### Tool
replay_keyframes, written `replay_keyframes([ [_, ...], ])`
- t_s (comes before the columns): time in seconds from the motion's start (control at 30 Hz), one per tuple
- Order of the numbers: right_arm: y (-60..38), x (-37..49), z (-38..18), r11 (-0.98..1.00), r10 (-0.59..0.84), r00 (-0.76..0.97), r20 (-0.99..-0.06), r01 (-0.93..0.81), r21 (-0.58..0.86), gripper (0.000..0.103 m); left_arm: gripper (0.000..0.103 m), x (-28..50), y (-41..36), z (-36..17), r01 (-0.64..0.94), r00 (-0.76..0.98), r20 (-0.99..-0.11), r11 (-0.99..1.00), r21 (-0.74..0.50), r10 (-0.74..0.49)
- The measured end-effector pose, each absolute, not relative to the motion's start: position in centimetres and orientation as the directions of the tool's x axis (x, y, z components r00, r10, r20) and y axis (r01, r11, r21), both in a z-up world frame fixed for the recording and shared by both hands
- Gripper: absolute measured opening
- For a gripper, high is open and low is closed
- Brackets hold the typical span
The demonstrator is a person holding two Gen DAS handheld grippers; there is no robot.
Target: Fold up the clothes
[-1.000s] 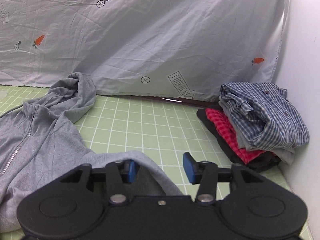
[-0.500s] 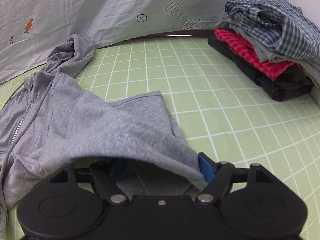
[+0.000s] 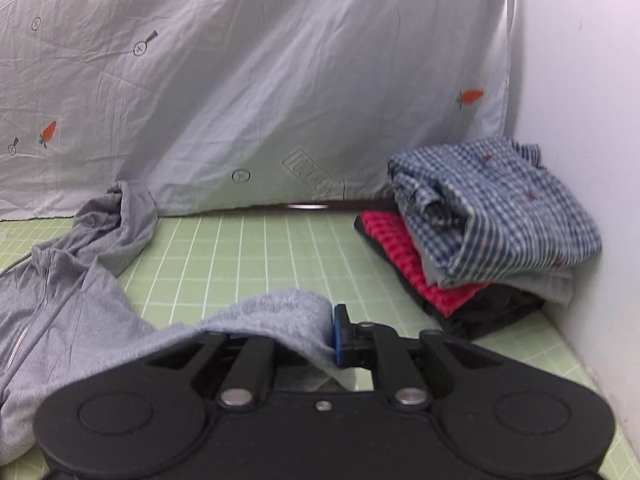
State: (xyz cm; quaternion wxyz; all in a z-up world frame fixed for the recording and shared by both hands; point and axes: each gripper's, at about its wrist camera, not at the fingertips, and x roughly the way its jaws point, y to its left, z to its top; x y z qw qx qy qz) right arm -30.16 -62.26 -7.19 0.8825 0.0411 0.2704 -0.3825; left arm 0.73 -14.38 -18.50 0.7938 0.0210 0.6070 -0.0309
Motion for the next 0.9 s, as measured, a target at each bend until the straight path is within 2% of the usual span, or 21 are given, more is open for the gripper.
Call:
replay_keyframes([
  [0.03,-62.1,-29.6,-7.8,0.696,-0.653,0.528,-0.543,0.701,-0.155,0.023,0.103,0.6,-14.4,-18.5,0.076,0.267,-0.963,0.997,-0.004,-0.024],
  [0.07,-62.1,-28.9,-8.8,0.689,-0.643,0.48,-0.596,0.703,-0.177,0.044,0.103,0.6,-14.4,-18.5,0.078,0.272,-0.962,0.997,-0.005,-0.026],
  [0.1,-62.1,-28.2,-9.8,0.682,-0.631,0.429,-0.646,0.704,-0.198,0.051,0.103,0.5,-14.4,-18.5,0.08,0.276,-0.961,0.997,-0.006,-0.028],
  [0.17,-61.7,-28.5,-11.1,0.647,-0.596,0.378,-0.709,0.749,-0.145,0.045,0.103,0.4,-14.3,-18.4,0.094,0.278,-0.96,0.996,-0.009,-0.035],
  [0.23,-60.9,-29.6,-11.4,0.612,-0.543,0.395,-0.741,0.79,-0.027,0.056,0.103,0.1,-14.3,-18.4,0.097,0.276,-0.96,0.995,-0.017,-0.043],
  [0.27,-60.4,-29.8,-11.5,0.612,-0.515,0.405,-0.755,0.791,0.007,0.065,0.103,0.5,-13.7,-18.5,0.095,0.276,-0.96,0.995,-0.023,-0.048],
  [0.3,-59.8,-29.9,-11.6,0.615,-0.492,0.413,-0.766,0.788,0.03,0.068,0.103,0.4,-13.3,-18.5,0.089,0.278,-0.959,0.996,-0.031,-0.055],
  [0.4,-58.3,-29.6,-11.4,0.641,-0.468,0.424,-0.775,0.767,0.032,0.071,0.102,-0.4,-12.0,-18.2,0.072,0.293,-0.953,0.995,-0.066,-0.085],
  [0.57,-56.9,-29.4,-10.3,0.581,-0.362,0.518,-0.775,0.775,0.247,0.072,0.091,0.4,-10.8,-17.2,0.072,0.331,-0.93,0.987,-0.144,-0.16],
  [0.77,-55.2,-26.7,-11.8,0.518,-0.246,0.566,-0.787,0.763,0.387,0.072,0.067,2.0,-9.7,-16.3,0.113,0.333,-0.917,0.975,-0.192,-0.219],
  [0.8,-54.9,-26.1,-12.2,0.51,-0.226,0.576,-0.785,0.757,0.409,0.072,0.058,2.4,-9.6,-16.4,0.121,0.325,-0.916,0.971,-0.206,-0.234],
  [0.83,-54.6,-25.5,-12.6,0.502,-0.205,0.588,-0.783,0.749,0.432,0.071,0.054,2.8,-9.5,-16.5,0.127,0.314,-0.916,0.967,-0.221,-0.25],
  [0.9,-54.1,-24.2,-13.4,0.5,-0.168,0.597,-0.784,0.737,0.454,0.064,0.051,3.2,-9.5,-16.7,0.149,0.297,-0.917,0.961,-0.231,-0.267],
])
